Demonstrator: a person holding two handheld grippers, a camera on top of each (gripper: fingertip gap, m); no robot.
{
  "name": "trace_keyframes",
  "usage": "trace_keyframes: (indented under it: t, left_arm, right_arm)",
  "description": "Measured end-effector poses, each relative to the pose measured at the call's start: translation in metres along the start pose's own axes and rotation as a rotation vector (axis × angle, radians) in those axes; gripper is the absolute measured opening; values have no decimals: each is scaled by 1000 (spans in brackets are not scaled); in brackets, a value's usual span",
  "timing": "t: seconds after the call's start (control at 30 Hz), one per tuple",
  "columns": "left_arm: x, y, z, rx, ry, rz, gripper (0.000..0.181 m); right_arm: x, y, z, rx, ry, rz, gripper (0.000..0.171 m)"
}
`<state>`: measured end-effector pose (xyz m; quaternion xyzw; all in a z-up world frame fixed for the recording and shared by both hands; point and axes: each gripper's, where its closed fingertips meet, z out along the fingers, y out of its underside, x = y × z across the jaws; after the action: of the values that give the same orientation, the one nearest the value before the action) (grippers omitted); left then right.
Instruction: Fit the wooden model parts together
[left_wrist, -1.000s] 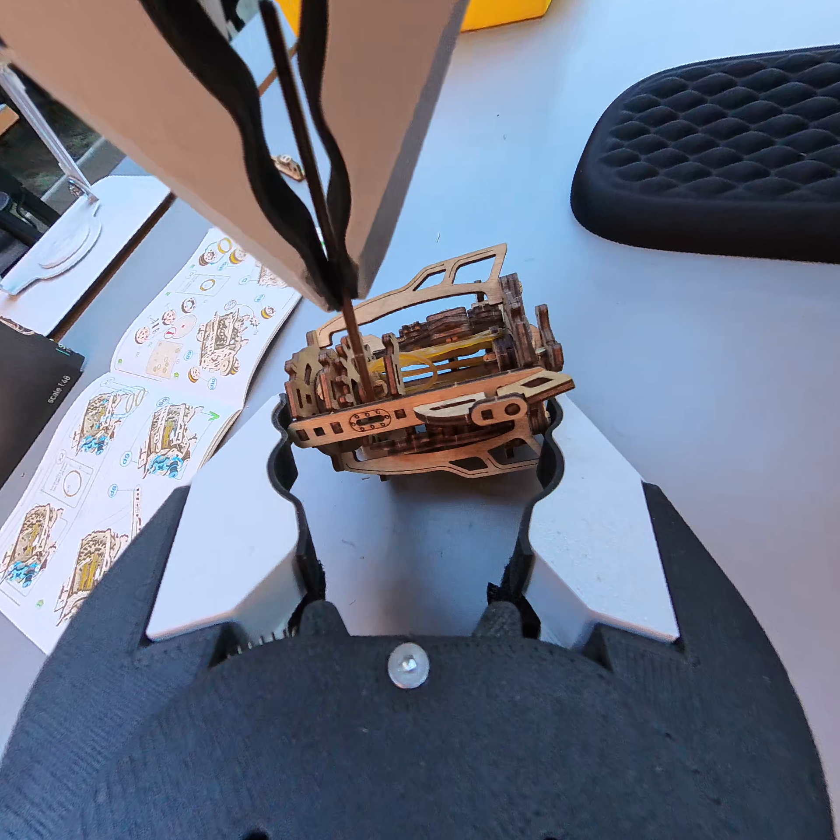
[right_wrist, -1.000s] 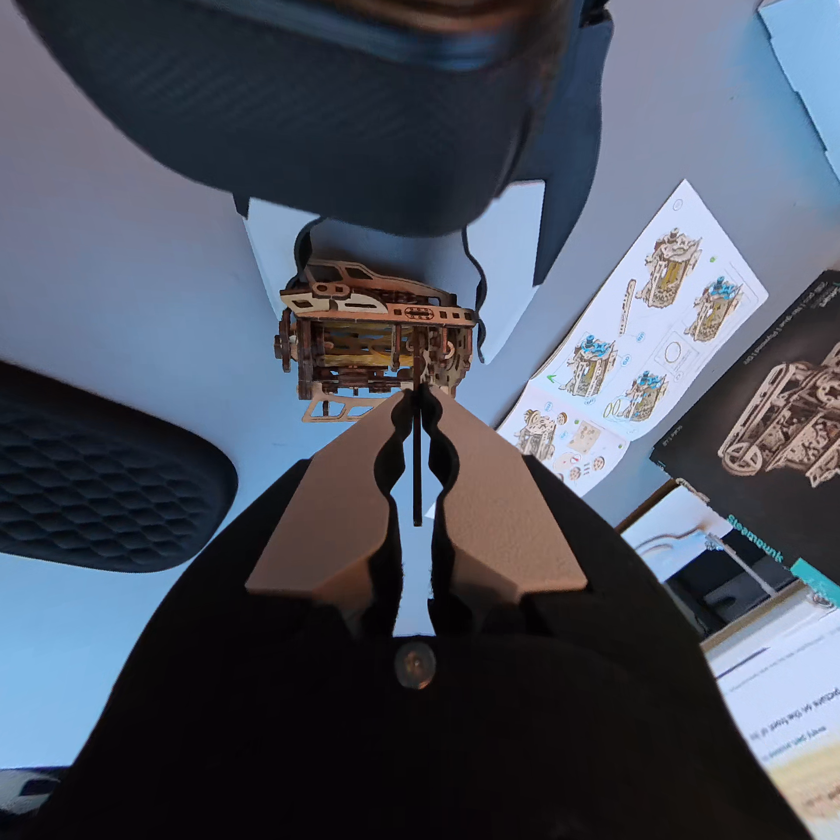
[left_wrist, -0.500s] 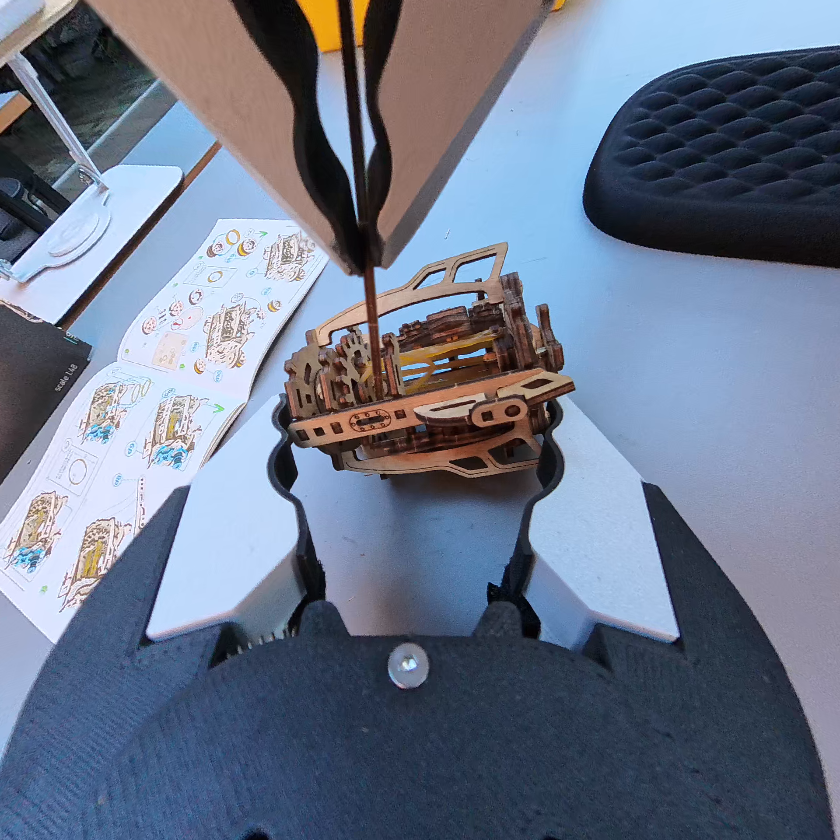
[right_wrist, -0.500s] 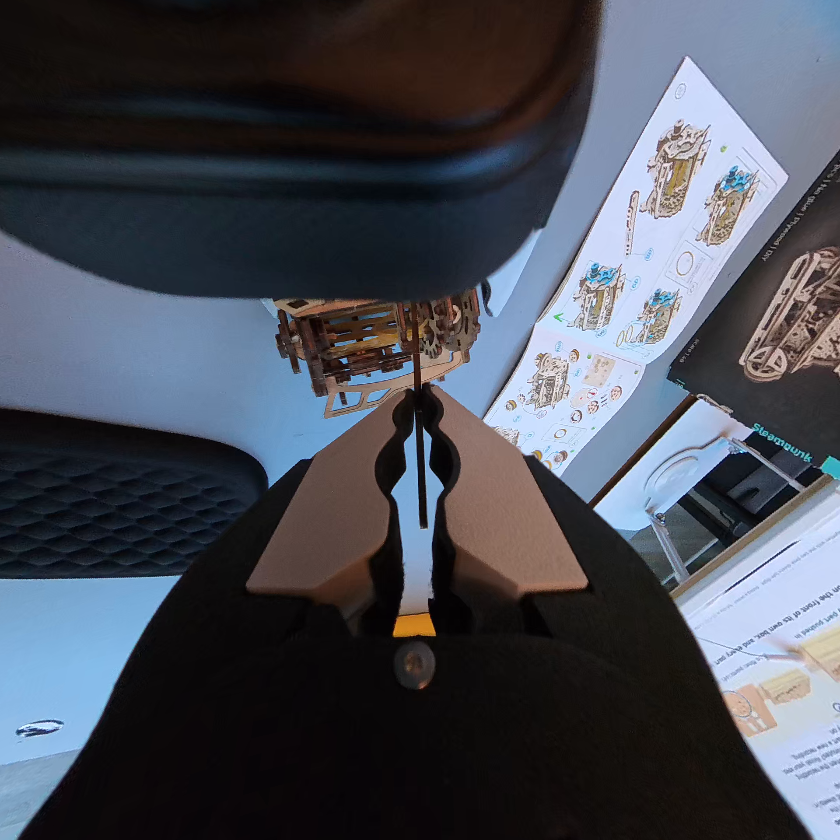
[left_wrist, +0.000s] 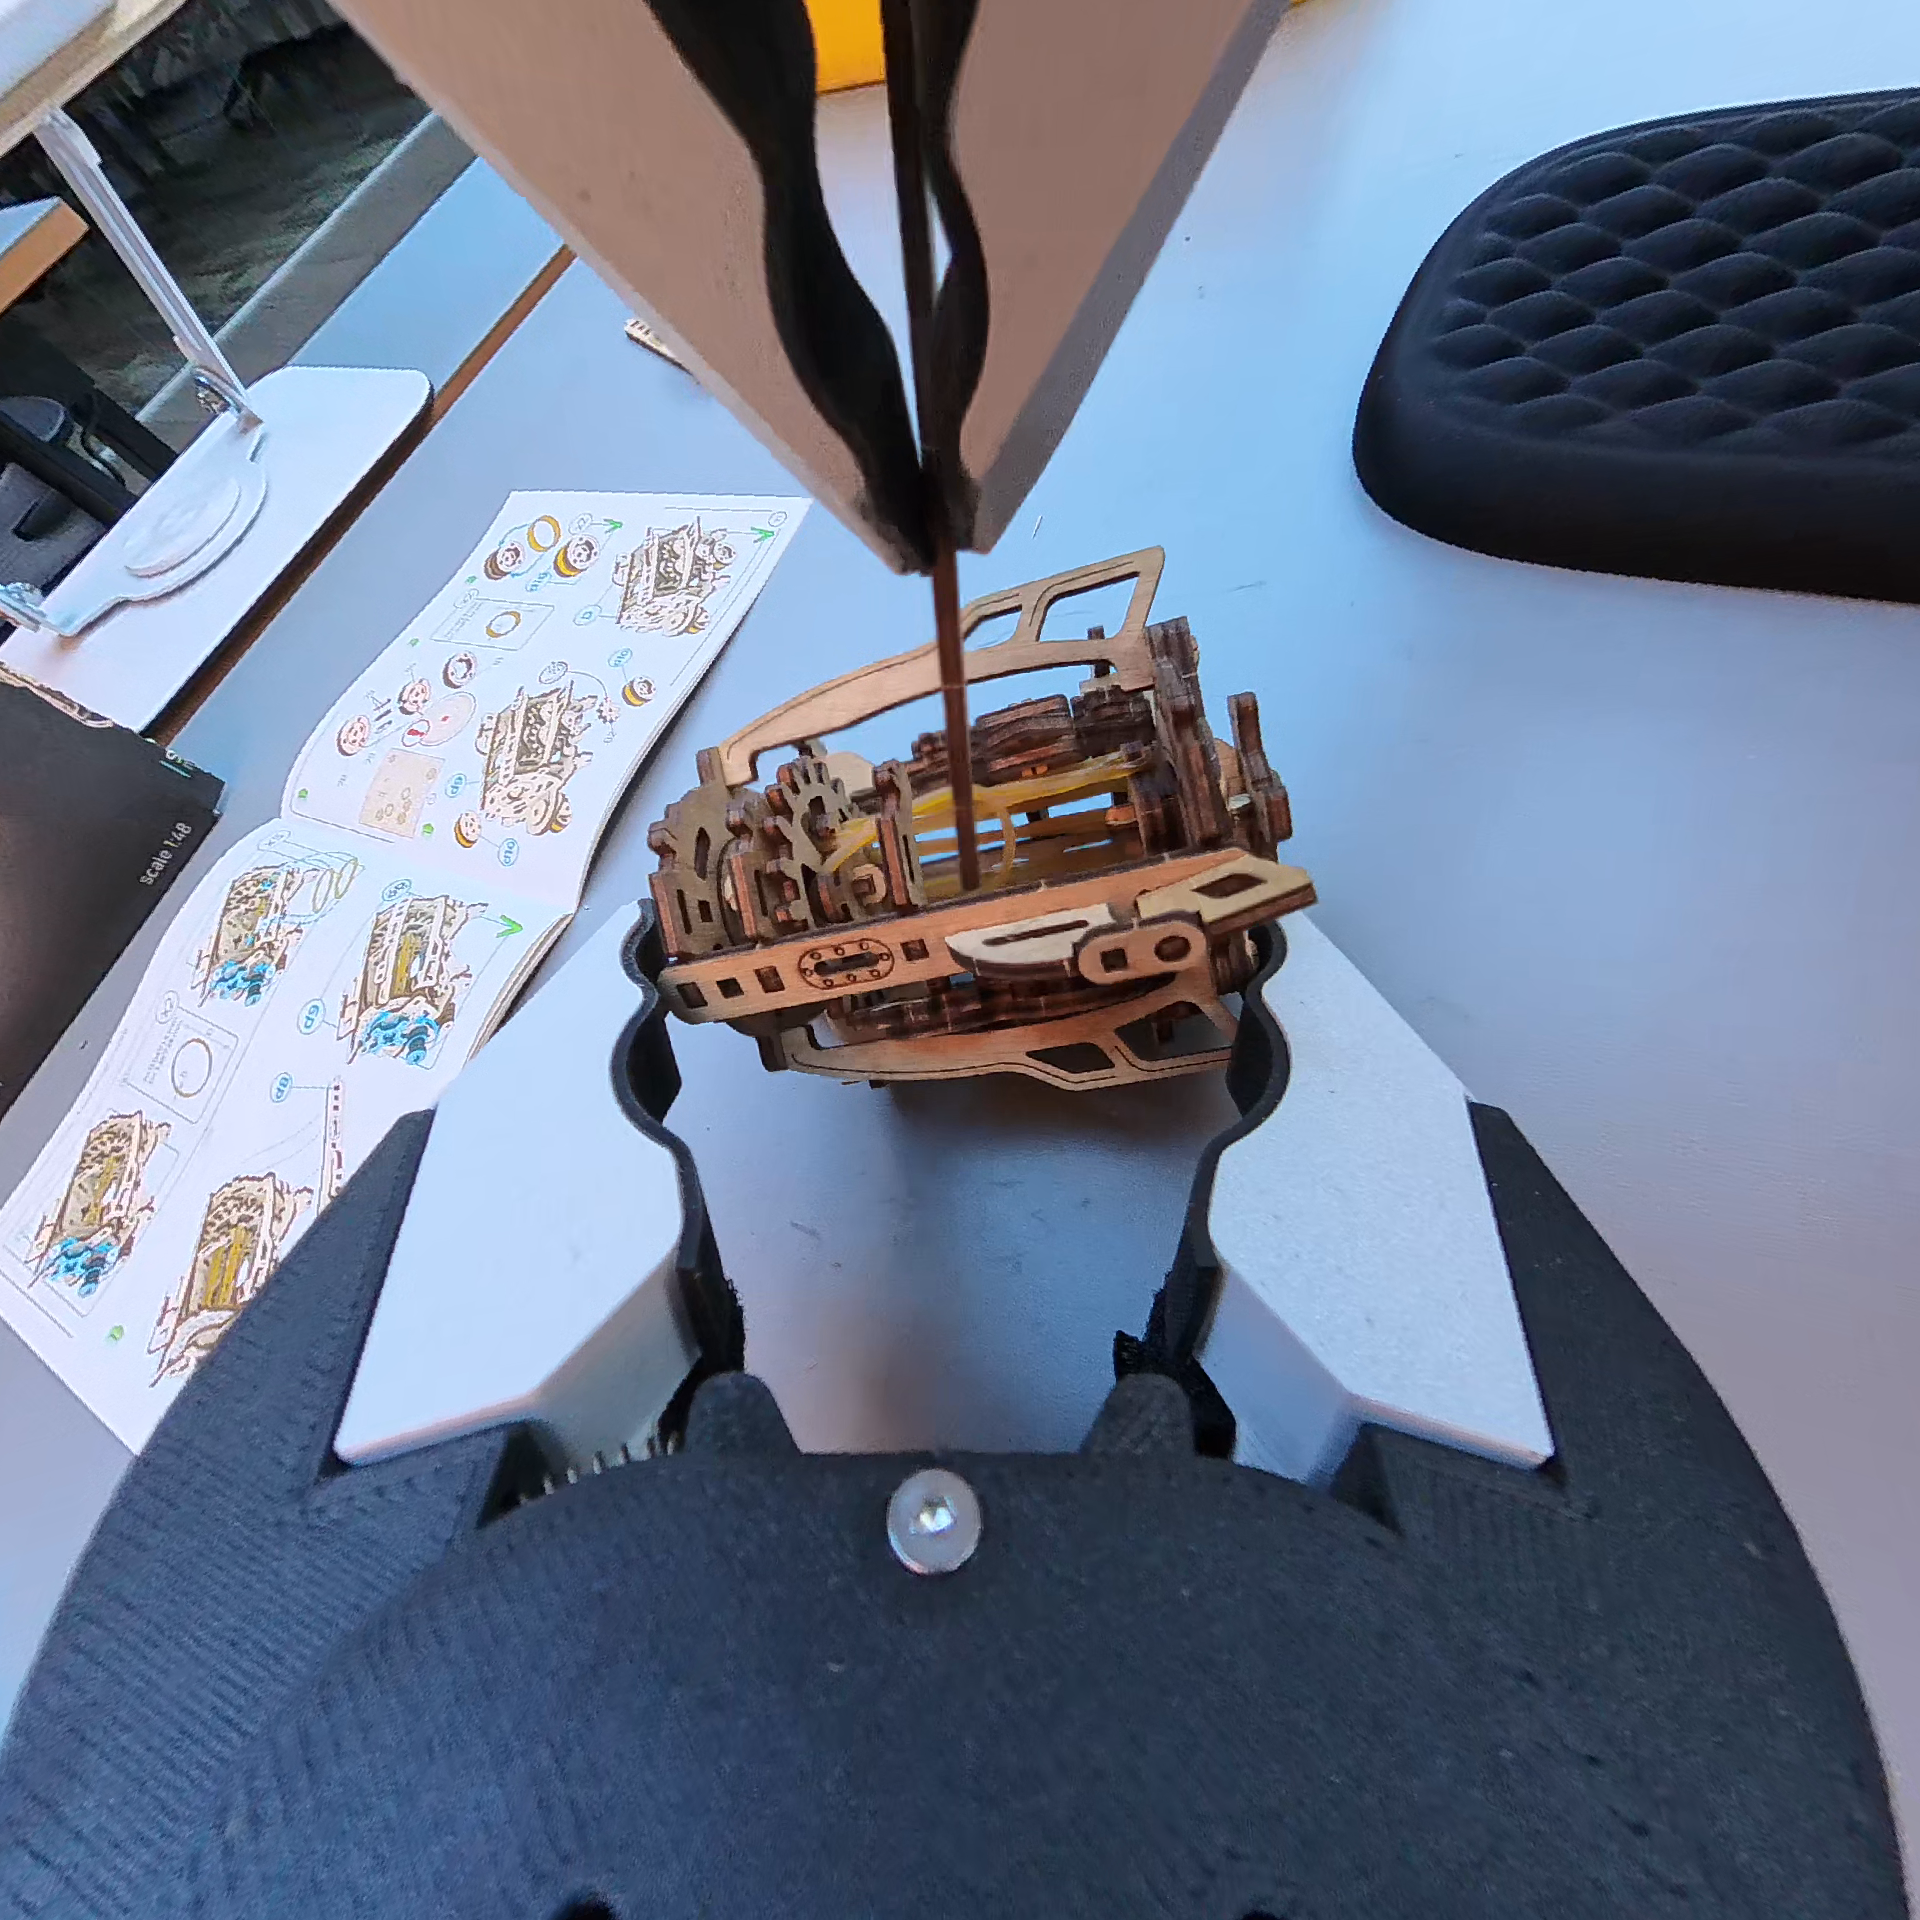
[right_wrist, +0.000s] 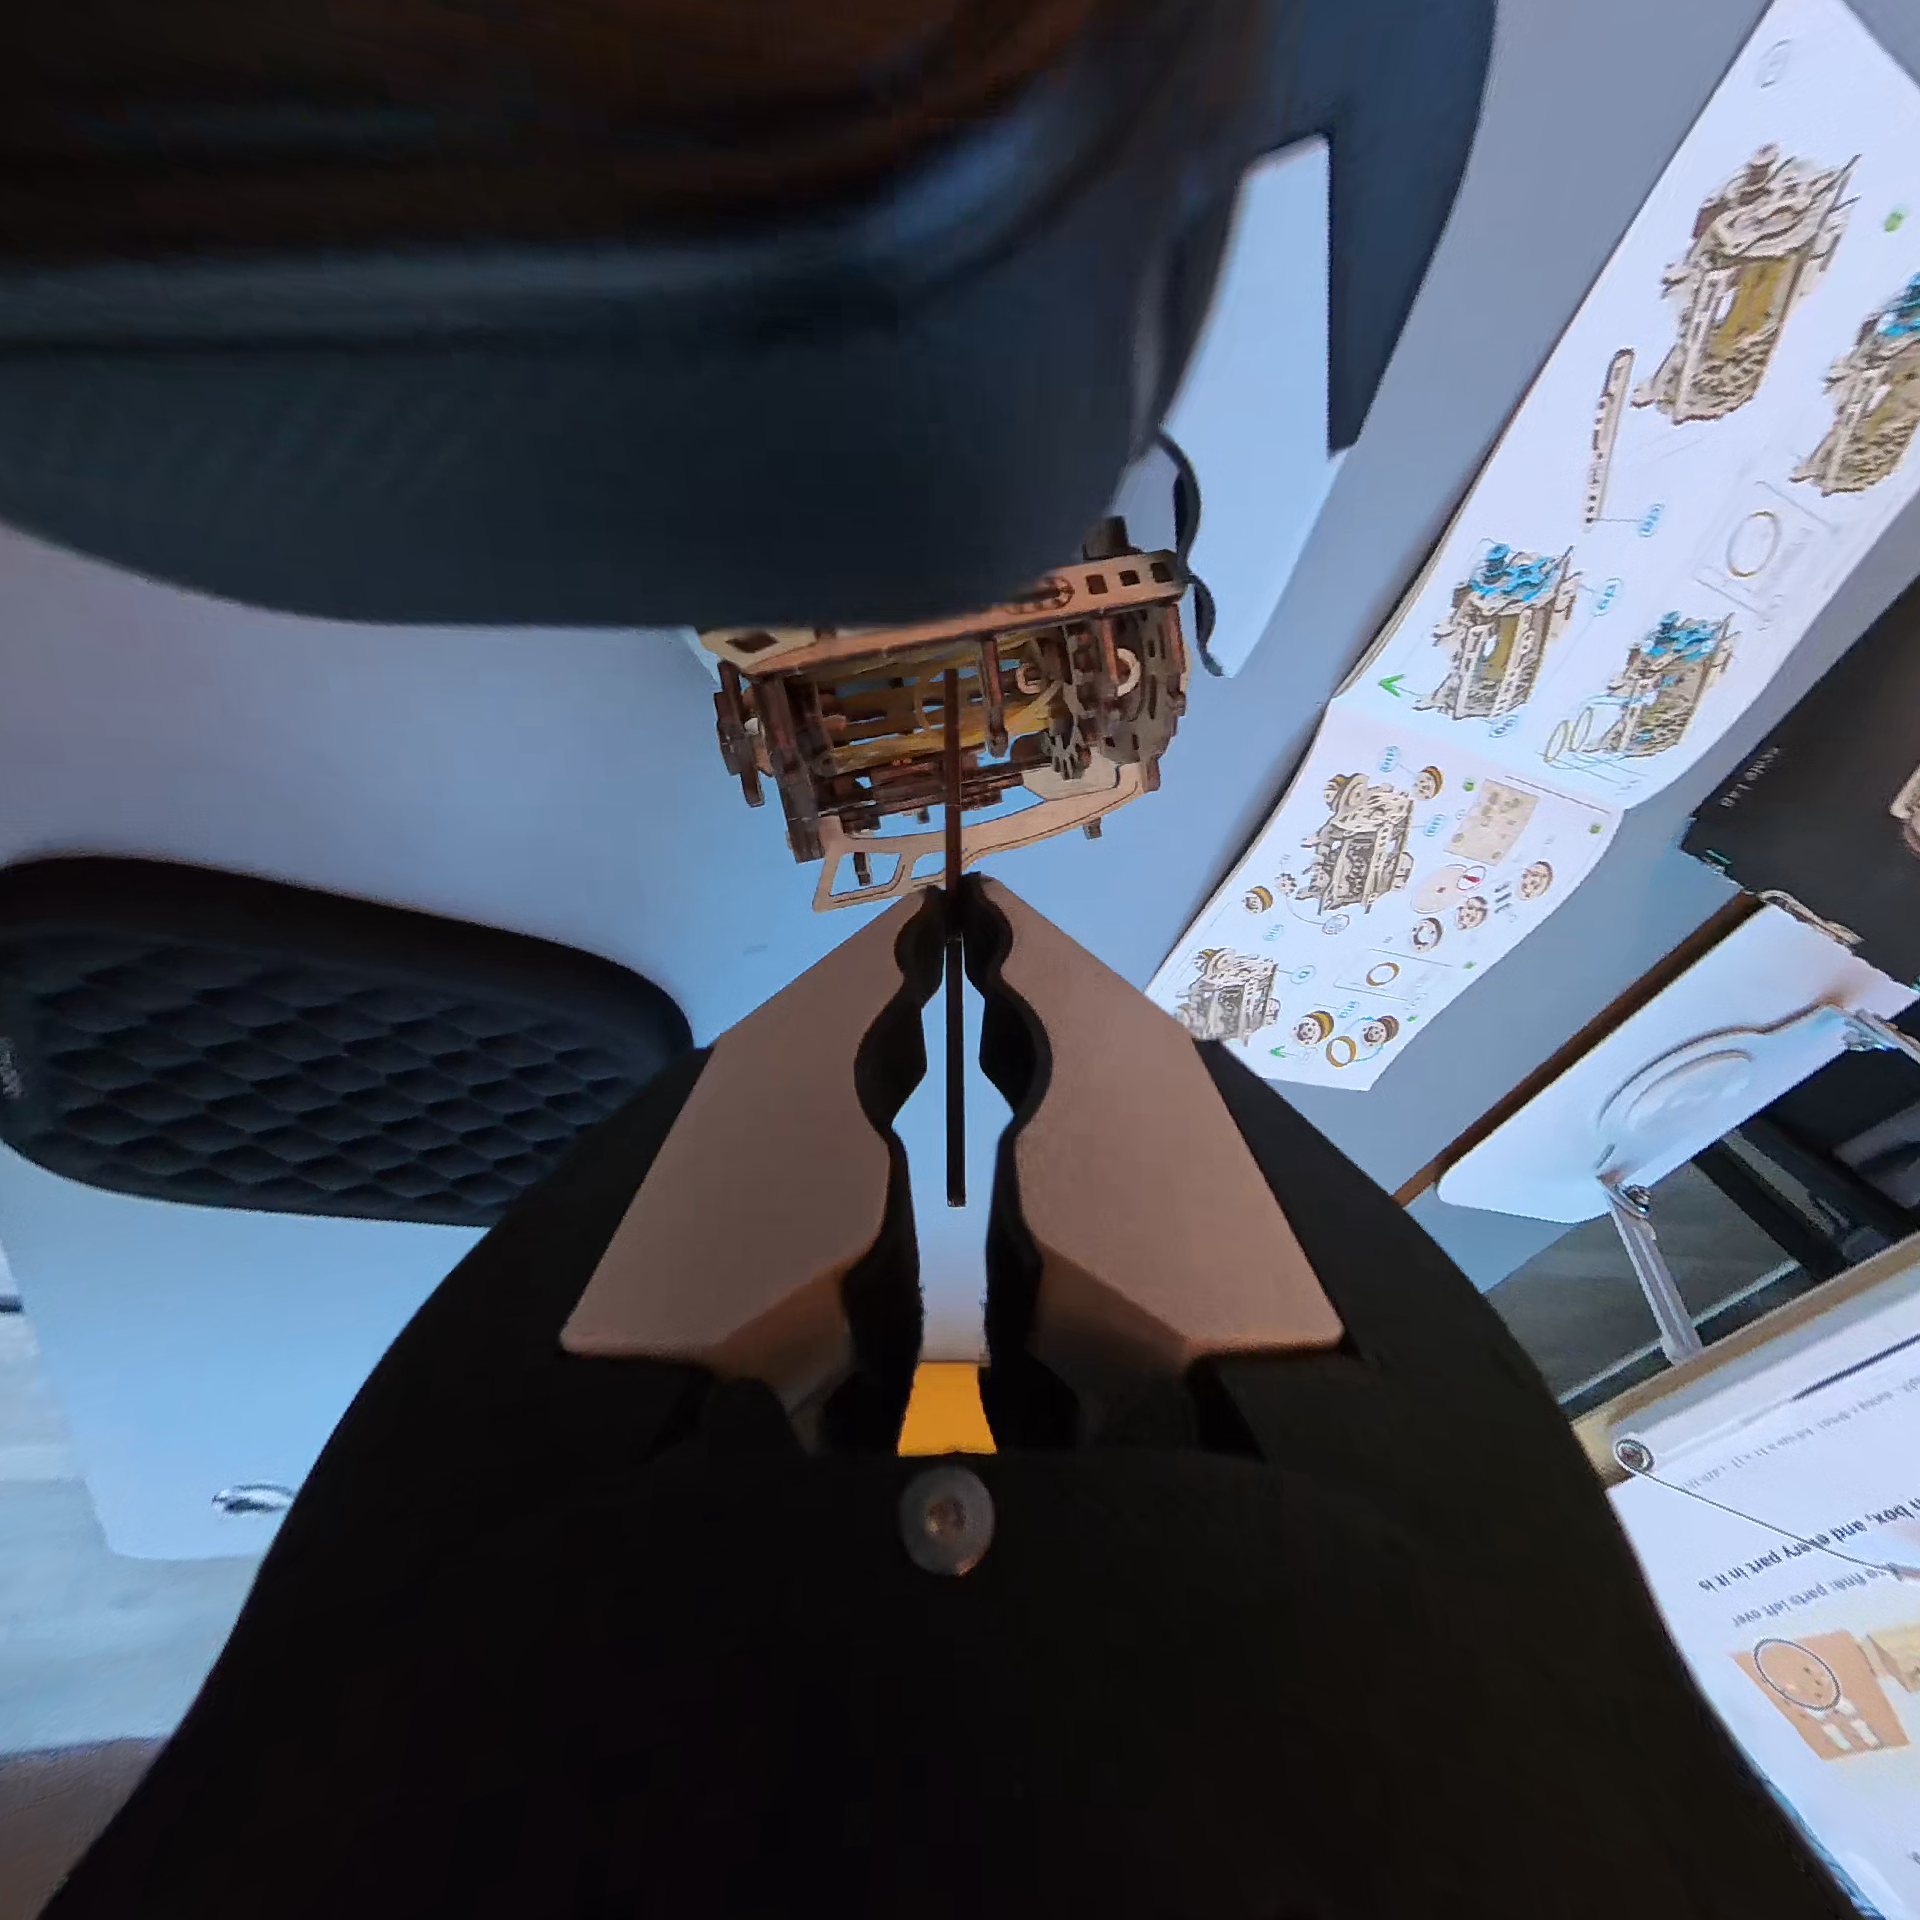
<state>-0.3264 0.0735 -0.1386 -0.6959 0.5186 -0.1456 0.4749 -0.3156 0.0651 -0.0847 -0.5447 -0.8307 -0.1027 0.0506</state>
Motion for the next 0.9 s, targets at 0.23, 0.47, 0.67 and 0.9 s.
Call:
trace_keyframes:
  t: [0.23,0.47,0.67,0.9]
  left_arm:
    - [-1,1,0,4,6,-6,109]
    - [-1,1,0,3,7,-4,109]
    - [-1,1,0,7,8,-9,109]
    - [-1,1,1,8,8,-11,109]
  right_arm:
    - [3,5,-12,-99,-123,-58,1]
    - [11,14,-13,-244,-158,-119,1]
    - [12,18,-9,-300,-186,-135,1]
    - [16,29,-12,-379,-135,-144,1]
